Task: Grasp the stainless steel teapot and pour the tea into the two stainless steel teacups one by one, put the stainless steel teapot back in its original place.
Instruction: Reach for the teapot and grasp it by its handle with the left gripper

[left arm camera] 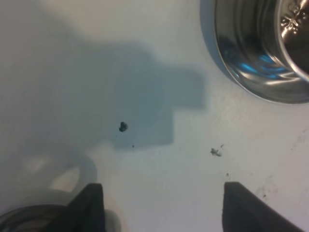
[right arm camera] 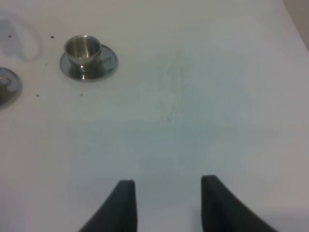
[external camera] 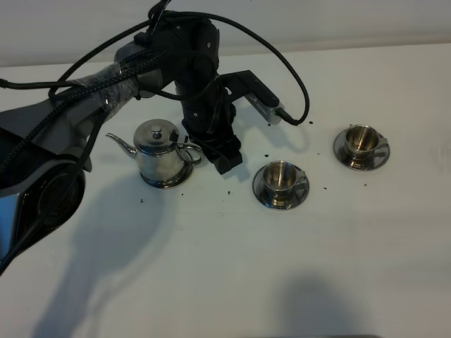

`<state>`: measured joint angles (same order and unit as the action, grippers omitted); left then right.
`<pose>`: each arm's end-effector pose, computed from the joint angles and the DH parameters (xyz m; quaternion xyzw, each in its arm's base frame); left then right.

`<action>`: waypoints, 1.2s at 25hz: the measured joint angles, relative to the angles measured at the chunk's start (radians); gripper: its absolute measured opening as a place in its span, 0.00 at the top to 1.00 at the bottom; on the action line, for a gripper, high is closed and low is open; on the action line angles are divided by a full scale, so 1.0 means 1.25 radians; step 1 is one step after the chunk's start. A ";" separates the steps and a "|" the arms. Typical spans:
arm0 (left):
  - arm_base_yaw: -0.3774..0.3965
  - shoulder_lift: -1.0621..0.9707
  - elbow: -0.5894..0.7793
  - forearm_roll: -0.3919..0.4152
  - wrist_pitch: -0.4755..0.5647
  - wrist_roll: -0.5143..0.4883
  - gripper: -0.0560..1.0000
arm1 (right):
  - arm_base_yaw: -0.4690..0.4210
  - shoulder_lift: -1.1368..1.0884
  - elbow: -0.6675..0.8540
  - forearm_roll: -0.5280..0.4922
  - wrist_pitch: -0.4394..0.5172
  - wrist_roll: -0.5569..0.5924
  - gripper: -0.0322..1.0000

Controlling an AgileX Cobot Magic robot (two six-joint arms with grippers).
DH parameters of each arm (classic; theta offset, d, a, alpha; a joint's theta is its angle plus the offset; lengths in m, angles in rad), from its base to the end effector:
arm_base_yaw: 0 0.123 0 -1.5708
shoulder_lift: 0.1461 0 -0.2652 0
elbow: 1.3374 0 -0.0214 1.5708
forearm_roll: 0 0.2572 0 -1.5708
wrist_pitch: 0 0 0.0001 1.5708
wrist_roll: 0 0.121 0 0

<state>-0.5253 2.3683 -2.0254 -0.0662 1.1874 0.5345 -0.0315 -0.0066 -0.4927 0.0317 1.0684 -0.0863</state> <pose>0.4153 -0.2493 0.1145 0.4952 0.8659 -0.0311 0.0640 0.0470 0.0019 0.2640 -0.0241 0.8549 -0.0147 0.5180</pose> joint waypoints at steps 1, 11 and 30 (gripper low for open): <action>-0.002 0.000 0.000 0.000 0.000 -0.002 0.42 | 0.000 0.000 0.000 0.000 0.000 0.000 0.67; -0.007 -0.020 0.071 0.018 0.000 -0.011 0.42 | 0.000 0.000 0.000 0.000 0.000 0.000 0.67; -0.029 -0.064 0.135 0.053 0.000 -0.023 0.42 | 0.000 0.000 0.000 0.000 0.000 0.000 0.67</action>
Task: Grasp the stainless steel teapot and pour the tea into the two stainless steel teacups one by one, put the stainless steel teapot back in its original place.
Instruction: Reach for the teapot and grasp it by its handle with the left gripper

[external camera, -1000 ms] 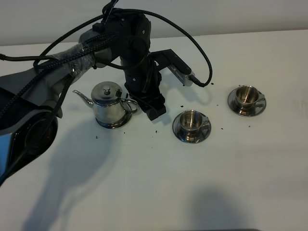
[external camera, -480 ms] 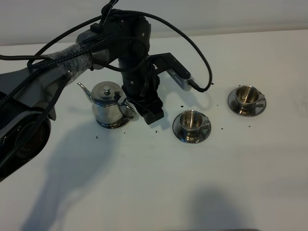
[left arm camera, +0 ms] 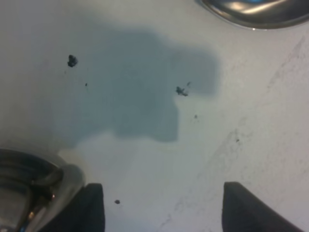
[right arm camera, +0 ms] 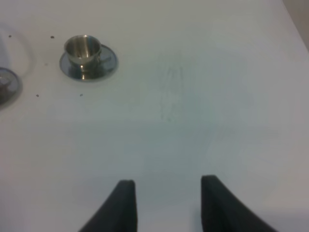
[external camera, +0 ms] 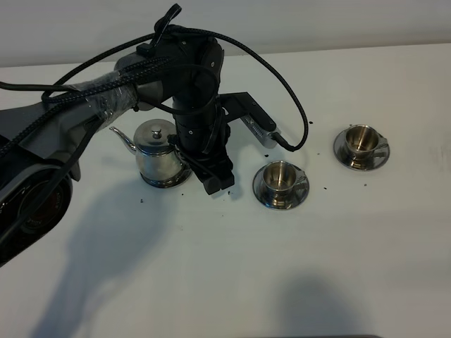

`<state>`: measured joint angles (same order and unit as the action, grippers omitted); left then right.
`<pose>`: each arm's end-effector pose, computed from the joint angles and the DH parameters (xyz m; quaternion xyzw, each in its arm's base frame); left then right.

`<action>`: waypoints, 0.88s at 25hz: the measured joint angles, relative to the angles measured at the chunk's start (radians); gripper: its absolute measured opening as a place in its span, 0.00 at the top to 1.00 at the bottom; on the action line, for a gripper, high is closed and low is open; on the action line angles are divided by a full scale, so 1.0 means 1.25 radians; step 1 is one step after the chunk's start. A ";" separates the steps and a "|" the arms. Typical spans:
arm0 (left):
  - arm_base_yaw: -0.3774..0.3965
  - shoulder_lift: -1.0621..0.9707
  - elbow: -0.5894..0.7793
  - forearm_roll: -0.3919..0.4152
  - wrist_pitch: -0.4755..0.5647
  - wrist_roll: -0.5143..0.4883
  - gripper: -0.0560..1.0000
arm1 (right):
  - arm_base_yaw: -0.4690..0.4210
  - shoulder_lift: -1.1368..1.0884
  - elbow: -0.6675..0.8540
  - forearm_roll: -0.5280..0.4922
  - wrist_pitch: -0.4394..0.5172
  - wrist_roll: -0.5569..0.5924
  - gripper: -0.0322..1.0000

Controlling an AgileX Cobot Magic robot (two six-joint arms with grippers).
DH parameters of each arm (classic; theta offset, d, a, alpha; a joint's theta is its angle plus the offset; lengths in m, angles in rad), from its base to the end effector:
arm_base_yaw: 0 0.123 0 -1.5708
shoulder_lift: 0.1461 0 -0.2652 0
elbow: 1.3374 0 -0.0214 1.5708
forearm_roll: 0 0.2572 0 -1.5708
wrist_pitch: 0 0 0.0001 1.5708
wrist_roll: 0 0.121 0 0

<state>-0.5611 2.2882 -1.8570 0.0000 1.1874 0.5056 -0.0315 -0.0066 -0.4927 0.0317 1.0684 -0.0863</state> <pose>0.3858 -0.2424 0.1078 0.5083 0.8609 -0.0006 0.0197 0.0470 0.0019 0.2640 -0.0241 0.8549 -0.0147 0.5180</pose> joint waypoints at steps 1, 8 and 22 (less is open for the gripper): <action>0.000 0.000 0.000 0.000 0.000 0.003 0.42 | 0.000 0.000 0.000 0.000 0.000 0.000 0.67; 0.000 0.000 -0.006 -0.055 0.000 0.026 0.42 | 0.000 0.000 0.000 0.000 0.000 0.000 0.67; 0.000 0.016 -0.031 0.014 -0.007 -0.022 0.42 | 0.000 0.000 0.000 0.000 0.000 0.000 0.67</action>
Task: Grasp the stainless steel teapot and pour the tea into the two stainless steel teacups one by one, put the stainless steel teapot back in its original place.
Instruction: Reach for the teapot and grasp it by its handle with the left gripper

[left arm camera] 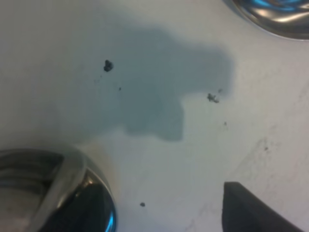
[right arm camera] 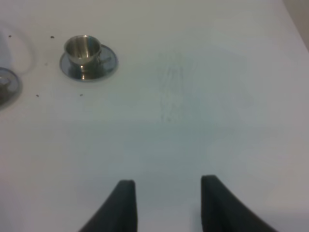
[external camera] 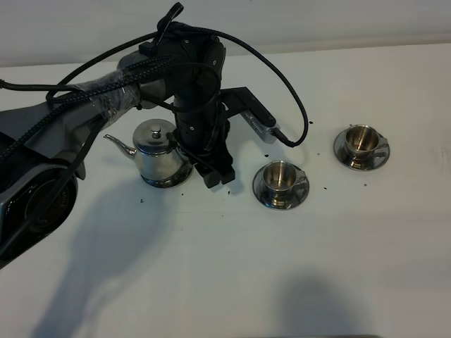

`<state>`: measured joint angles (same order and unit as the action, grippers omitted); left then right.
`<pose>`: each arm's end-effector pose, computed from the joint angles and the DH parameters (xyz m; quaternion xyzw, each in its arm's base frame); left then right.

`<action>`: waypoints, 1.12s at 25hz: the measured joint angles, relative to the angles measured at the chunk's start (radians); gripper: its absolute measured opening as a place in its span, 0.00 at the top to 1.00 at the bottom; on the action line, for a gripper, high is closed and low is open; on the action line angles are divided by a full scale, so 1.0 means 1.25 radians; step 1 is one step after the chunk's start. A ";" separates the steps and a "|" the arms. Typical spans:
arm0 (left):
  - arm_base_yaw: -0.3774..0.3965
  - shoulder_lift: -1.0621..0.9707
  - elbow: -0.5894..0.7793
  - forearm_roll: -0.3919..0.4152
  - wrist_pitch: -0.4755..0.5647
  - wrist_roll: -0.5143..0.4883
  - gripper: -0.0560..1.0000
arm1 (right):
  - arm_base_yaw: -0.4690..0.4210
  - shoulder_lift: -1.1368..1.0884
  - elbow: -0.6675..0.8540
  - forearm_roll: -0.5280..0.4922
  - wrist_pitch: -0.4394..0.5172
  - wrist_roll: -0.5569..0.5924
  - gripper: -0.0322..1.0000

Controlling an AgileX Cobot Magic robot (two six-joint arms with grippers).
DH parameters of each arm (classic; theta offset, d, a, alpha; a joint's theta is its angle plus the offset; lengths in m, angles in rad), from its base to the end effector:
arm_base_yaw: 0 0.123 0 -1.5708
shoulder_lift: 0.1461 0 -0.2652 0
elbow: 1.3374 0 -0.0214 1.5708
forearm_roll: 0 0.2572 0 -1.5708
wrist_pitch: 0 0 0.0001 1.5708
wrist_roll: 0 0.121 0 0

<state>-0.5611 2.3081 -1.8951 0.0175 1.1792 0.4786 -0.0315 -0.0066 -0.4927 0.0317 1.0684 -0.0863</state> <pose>0.3934 -0.2449 0.1085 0.4991 0.8659 0.0068 0.0332 0.0470 0.0019 0.2640 -0.0241 0.8549 -0.0147 0.5180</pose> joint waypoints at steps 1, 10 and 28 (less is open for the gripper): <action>0.000 0.000 0.000 -0.020 -0.001 0.003 0.42 | 0.000 0.000 0.000 0.000 0.000 0.000 0.67; -0.001 0.000 -0.001 -0.039 -0.104 -0.002 0.42 | 0.000 0.000 0.000 0.000 0.000 0.000 0.67; 0.000 0.017 -0.001 -0.007 0.006 -0.033 0.42 | 0.000 0.000 0.000 0.000 0.000 0.000 0.67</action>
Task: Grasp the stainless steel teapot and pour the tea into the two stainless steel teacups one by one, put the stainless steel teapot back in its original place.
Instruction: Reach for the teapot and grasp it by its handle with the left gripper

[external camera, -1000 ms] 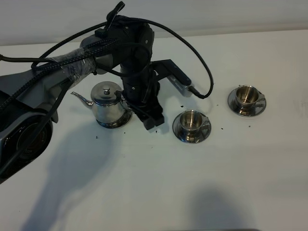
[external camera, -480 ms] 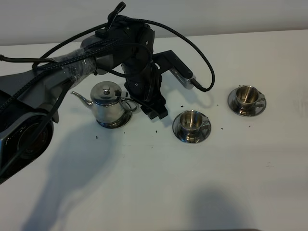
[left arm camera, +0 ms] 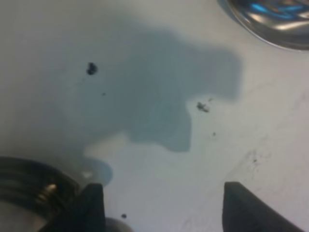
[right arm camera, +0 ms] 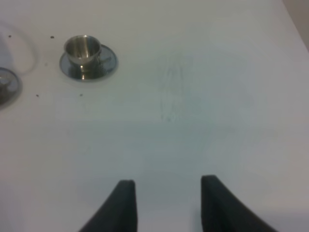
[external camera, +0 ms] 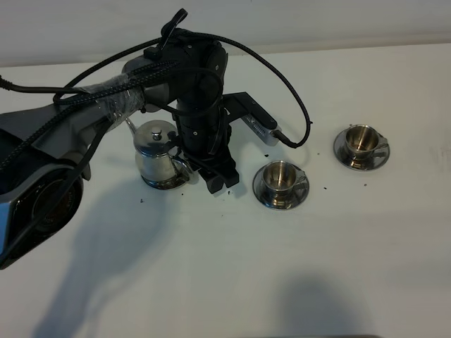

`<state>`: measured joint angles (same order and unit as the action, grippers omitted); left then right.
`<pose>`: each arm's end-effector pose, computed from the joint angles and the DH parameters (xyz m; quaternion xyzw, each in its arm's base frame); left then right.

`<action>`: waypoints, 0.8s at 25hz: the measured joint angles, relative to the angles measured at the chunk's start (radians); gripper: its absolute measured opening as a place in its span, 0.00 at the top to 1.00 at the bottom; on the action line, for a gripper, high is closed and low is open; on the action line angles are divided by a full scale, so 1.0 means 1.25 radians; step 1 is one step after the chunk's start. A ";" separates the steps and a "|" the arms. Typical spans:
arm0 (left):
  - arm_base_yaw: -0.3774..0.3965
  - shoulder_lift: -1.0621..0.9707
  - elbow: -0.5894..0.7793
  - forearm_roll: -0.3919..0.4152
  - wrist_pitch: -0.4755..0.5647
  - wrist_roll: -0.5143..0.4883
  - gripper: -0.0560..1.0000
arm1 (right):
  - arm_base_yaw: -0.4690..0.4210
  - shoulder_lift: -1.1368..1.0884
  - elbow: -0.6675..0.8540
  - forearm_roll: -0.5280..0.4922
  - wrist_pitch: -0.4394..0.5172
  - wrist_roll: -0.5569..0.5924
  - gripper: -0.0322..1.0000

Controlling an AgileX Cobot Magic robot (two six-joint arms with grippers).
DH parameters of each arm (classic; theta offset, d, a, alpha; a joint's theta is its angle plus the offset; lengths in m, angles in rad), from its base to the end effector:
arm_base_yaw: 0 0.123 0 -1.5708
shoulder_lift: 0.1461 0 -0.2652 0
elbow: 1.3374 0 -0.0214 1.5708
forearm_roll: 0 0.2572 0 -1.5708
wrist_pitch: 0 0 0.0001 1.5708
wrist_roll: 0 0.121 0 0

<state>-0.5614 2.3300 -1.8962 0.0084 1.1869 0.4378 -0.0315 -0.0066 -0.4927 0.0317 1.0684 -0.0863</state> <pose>0.3918 -0.2453 0.0986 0.4803 0.8769 0.0028 0.0189 0.0470 0.0019 0.2640 -0.0241 0.8549 -0.0147 0.5180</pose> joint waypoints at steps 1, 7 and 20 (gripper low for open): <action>0.000 0.000 0.000 -0.001 0.000 0.004 0.42 | 0.000 0.000 0.000 0.000 0.000 0.000 0.67; 0.000 0.000 0.000 -0.016 0.000 0.008 0.42 | 0.000 0.000 0.000 0.000 0.000 0.000 0.67; 0.000 -0.065 0.094 -0.001 0.001 0.003 0.42 | 0.000 0.000 0.000 0.000 0.000 0.000 0.67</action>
<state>-0.5614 2.2492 -1.7782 0.0072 1.1877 0.4417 -0.0315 -0.0066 -0.4927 0.0317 1.0684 -0.0863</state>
